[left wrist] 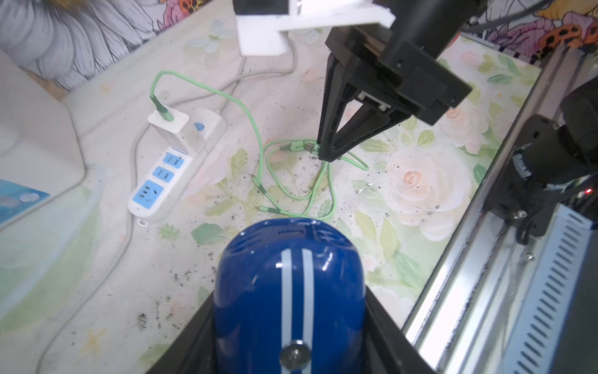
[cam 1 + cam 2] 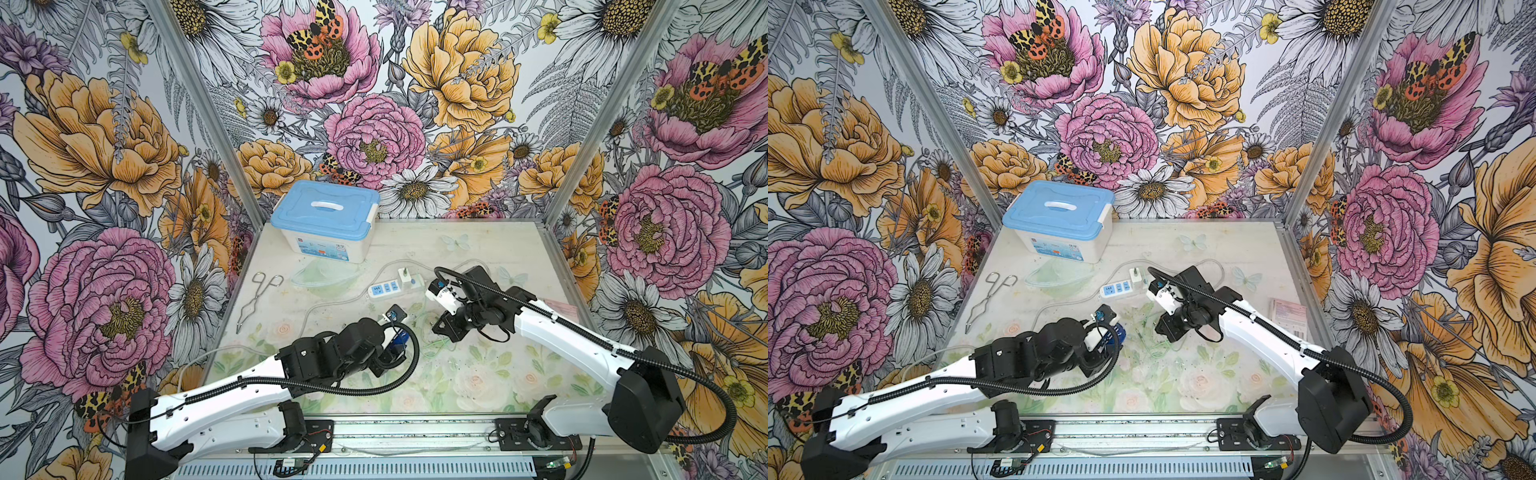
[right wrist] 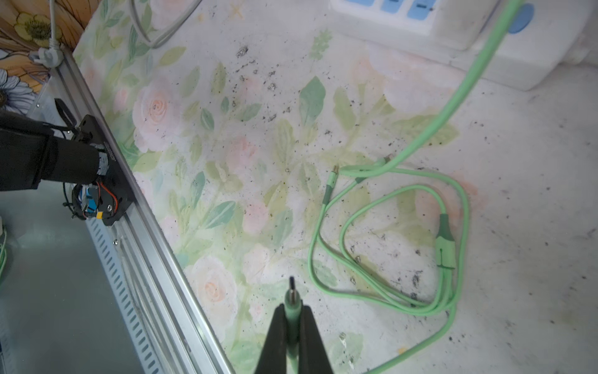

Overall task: Charge the electric shaver
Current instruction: Pick up the electric shaver from the center of the board, then insert the charging cable into the electric shaver.

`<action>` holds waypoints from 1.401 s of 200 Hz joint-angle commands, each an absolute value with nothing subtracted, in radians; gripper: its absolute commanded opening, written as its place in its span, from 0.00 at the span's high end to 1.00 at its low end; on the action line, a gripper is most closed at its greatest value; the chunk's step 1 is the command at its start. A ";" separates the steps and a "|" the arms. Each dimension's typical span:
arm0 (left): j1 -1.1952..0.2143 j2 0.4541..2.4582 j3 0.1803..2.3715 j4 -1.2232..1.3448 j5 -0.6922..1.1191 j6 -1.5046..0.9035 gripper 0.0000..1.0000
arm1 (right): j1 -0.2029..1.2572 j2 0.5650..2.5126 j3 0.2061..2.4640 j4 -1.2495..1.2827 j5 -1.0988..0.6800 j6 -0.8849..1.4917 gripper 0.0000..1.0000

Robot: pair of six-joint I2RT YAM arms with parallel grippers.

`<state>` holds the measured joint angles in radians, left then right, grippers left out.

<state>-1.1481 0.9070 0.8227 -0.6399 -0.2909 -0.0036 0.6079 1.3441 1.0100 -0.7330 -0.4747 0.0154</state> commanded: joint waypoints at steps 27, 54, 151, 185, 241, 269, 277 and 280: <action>-1.169 0.903 0.725 -0.690 -0.408 0.423 1.00 | 0.667 1.328 1.073 -0.842 -0.558 -0.065 1.00; -1.183 0.906 0.696 -0.687 -0.371 0.506 1.00 | 0.714 1.370 1.077 -0.844 -0.592 -0.064 1.00; -1.183 0.948 0.681 -0.605 -0.248 0.589 1.00 | 0.822 1.502 1.175 -0.842 -0.679 -0.078 1.00; -1.174 0.951 0.686 -0.590 -0.221 0.600 1.00 | 0.839 1.519 1.183 -0.842 -0.699 -0.078 1.00; -1.159 0.952 0.680 -0.583 -0.218 0.614 1.00 | 0.853 1.531 1.181 -0.842 -0.707 -0.072 1.00; -1.144 0.952 0.676 -0.581 -0.221 0.621 1.00 | 0.859 1.533 1.171 -0.841 -0.711 -0.066 1.00; -1.138 0.949 0.676 -0.581 -0.216 0.623 1.00 | 0.861 1.533 1.166 -0.841 -0.713 -0.066 1.00; -1.137 0.950 0.676 -0.581 -0.216 0.623 1.00 | 0.861 1.531 1.165 -0.841 -0.711 -0.064 1.00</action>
